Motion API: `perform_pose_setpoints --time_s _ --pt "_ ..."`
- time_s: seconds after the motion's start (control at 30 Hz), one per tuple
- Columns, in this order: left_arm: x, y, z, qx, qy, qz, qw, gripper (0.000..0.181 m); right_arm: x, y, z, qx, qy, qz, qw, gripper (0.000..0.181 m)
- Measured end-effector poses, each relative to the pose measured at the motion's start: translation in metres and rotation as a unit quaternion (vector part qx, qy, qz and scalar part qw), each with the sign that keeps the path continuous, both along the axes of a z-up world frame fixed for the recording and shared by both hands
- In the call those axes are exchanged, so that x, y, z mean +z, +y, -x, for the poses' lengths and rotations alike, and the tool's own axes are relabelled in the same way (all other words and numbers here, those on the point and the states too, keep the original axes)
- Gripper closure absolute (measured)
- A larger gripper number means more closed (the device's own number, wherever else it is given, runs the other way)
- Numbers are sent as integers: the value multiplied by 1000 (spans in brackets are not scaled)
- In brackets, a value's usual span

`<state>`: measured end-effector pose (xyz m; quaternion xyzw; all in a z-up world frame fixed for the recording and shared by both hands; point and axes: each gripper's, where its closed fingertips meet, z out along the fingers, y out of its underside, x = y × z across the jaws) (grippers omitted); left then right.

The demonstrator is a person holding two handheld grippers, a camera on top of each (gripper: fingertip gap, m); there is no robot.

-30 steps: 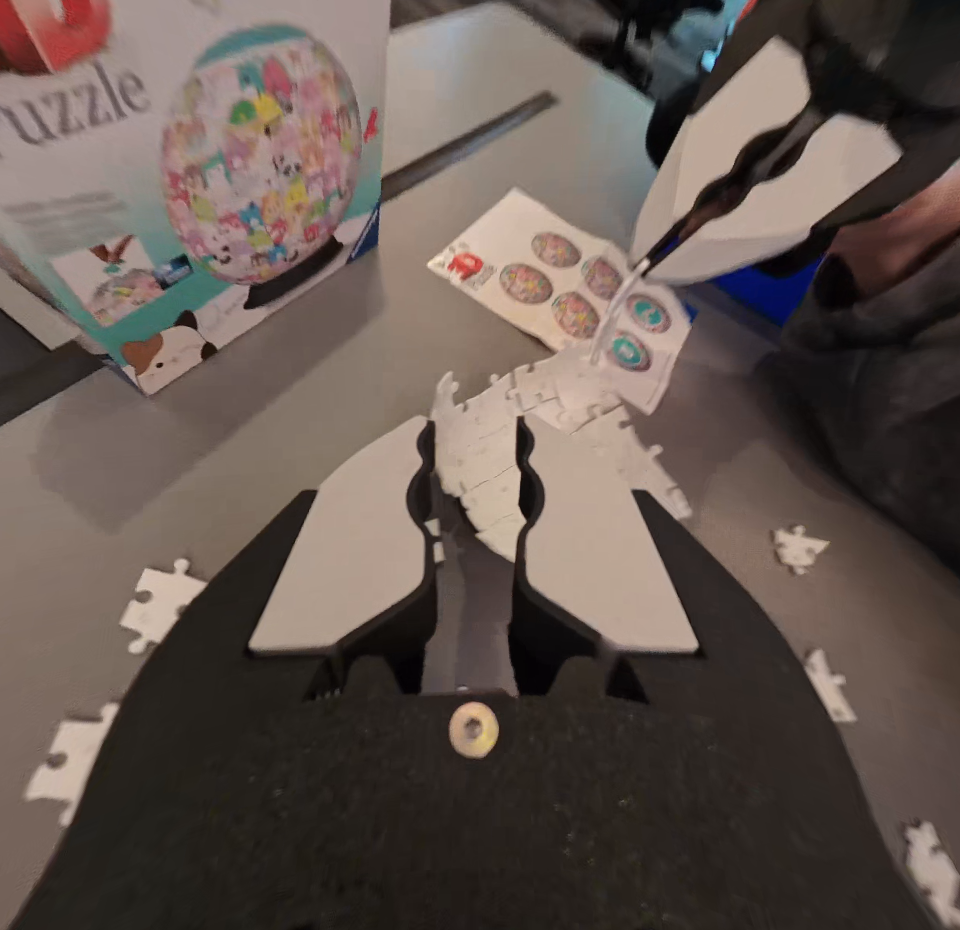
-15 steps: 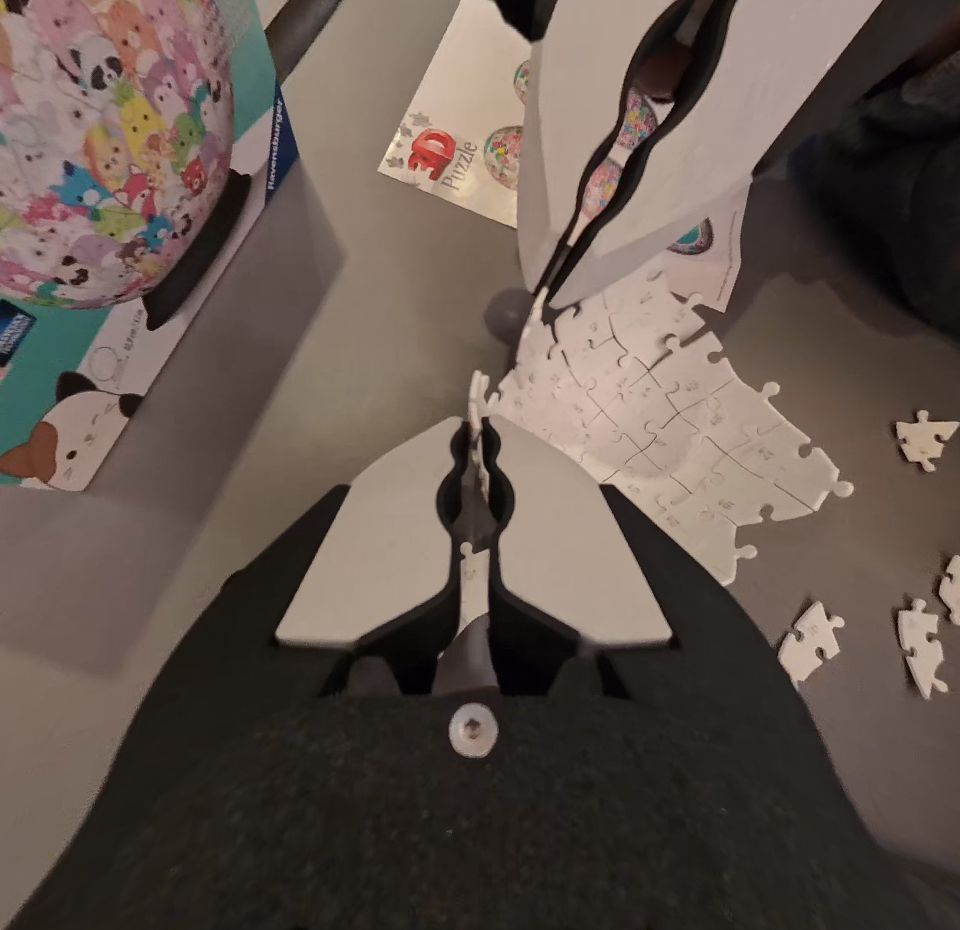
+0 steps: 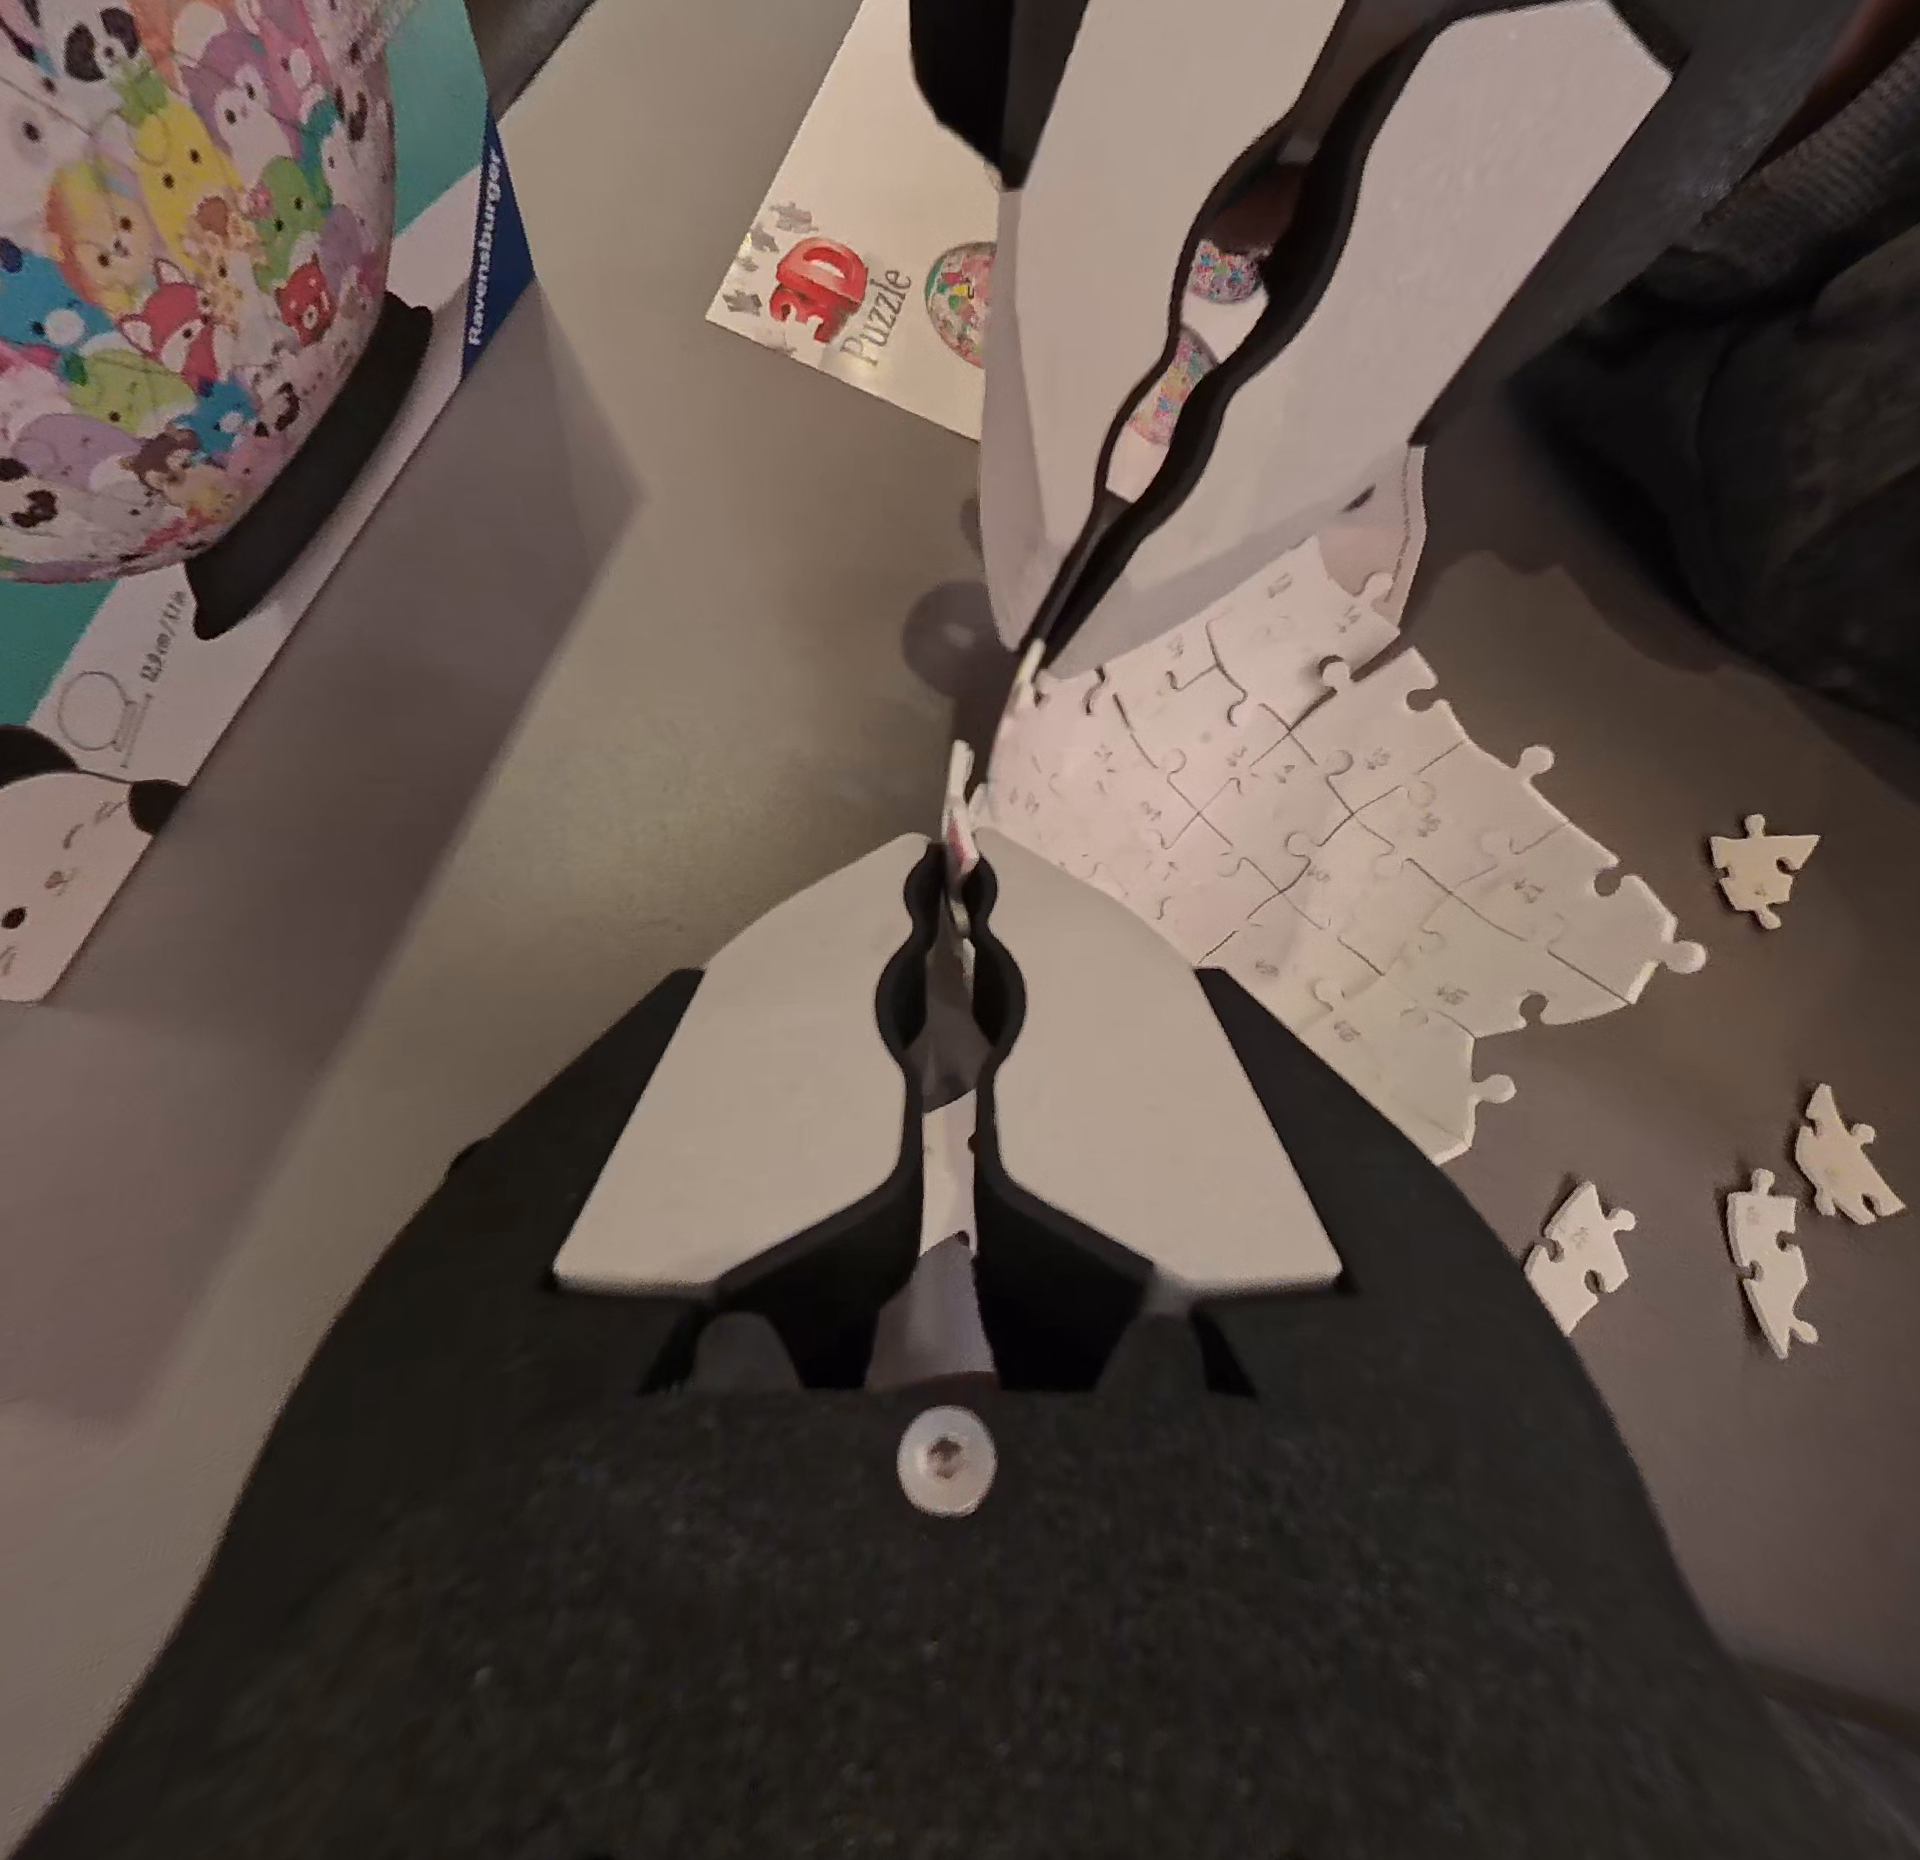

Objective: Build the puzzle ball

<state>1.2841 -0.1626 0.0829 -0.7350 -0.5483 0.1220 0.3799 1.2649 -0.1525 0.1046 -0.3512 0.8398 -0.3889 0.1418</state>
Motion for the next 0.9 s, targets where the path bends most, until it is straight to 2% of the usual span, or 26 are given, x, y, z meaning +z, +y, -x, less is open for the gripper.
perform_pose_setpoints --time_s 0.7,0.9 --pt "-4 3 -1 -8 -7 -18 1000 178 -8 -4 1 -8 15 -3 1000 179" --pt "0 8 3 -8 3 -51 999 164 -9 -5 0 -10 29 4 1000 179"
